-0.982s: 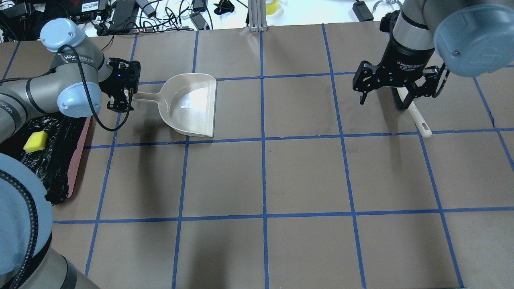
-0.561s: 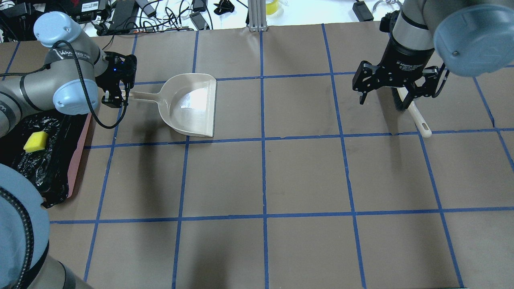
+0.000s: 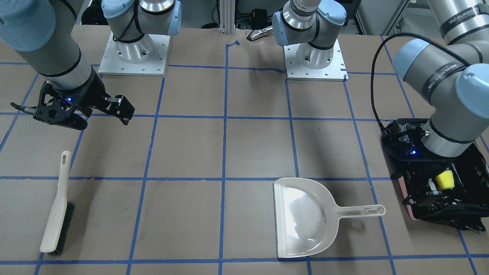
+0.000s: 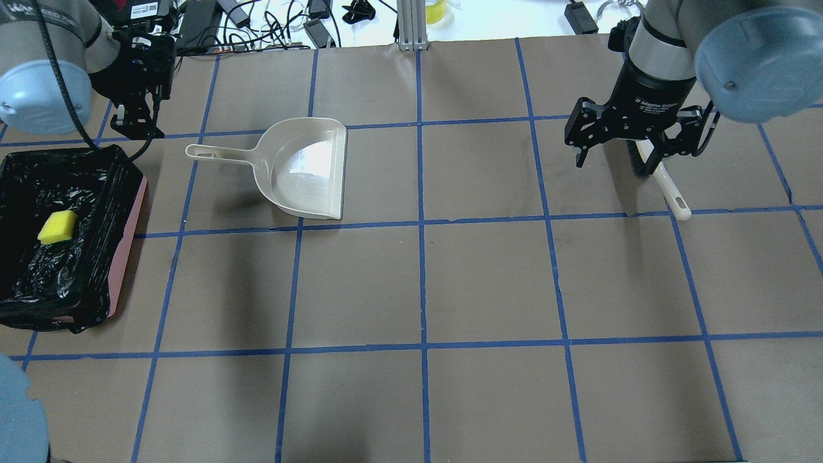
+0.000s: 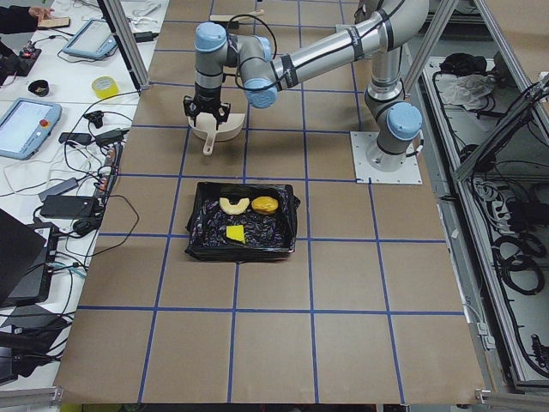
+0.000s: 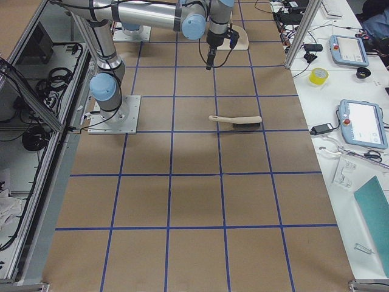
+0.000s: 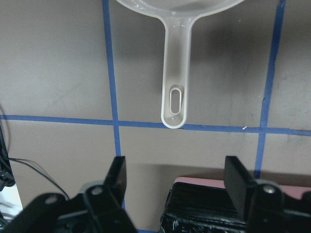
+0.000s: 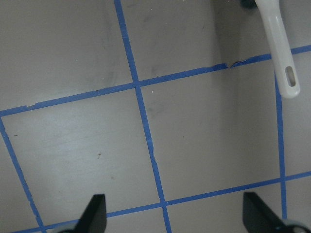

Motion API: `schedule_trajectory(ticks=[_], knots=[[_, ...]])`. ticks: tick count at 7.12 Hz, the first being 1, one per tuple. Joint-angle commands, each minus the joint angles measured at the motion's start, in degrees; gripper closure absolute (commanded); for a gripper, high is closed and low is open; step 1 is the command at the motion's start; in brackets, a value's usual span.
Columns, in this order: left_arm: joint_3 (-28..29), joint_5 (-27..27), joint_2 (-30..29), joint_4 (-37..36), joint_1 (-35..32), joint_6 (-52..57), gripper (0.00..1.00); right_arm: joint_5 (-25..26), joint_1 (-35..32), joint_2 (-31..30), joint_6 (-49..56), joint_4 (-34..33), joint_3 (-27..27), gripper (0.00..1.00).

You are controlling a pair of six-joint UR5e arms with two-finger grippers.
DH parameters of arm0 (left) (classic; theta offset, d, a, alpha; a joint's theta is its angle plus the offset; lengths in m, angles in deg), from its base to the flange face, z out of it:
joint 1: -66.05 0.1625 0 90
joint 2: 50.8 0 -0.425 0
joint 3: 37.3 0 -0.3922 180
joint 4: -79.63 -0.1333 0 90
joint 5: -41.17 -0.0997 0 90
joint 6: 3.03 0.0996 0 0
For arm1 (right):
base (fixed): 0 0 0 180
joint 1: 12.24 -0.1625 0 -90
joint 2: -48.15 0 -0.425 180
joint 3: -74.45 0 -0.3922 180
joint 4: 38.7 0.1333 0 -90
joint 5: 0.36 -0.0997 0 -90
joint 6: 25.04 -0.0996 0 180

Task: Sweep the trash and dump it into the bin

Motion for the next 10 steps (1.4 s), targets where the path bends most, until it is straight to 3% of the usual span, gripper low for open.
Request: schedule_trajectory(ticks=[1, 6, 8, 10], knots=[[-0.58, 0.22, 3.06, 4.32, 4.34, 0.62, 0.2, 0.15, 0.07, -0.02, 0.01, 0.03, 0.0, 0.0], [-2.17, 1.36, 4.12, 4.33, 6.56, 0.71, 0.17, -0.12, 0.07, -0.11, -0.07, 0.03, 0.0, 0.0], [-2.09, 1.36, 4.21, 4.33, 6.82, 0.71, 0.0, -0.12, 0.07, -0.11, 0.1, -0.06, 0.0, 0.0], [-2.17, 1.62, 5.08, 4.24, 7.78, -1.29, 0.0, -0.12, -0.01, -0.11, 0.45, -0.32, 0.0, 0.0]])
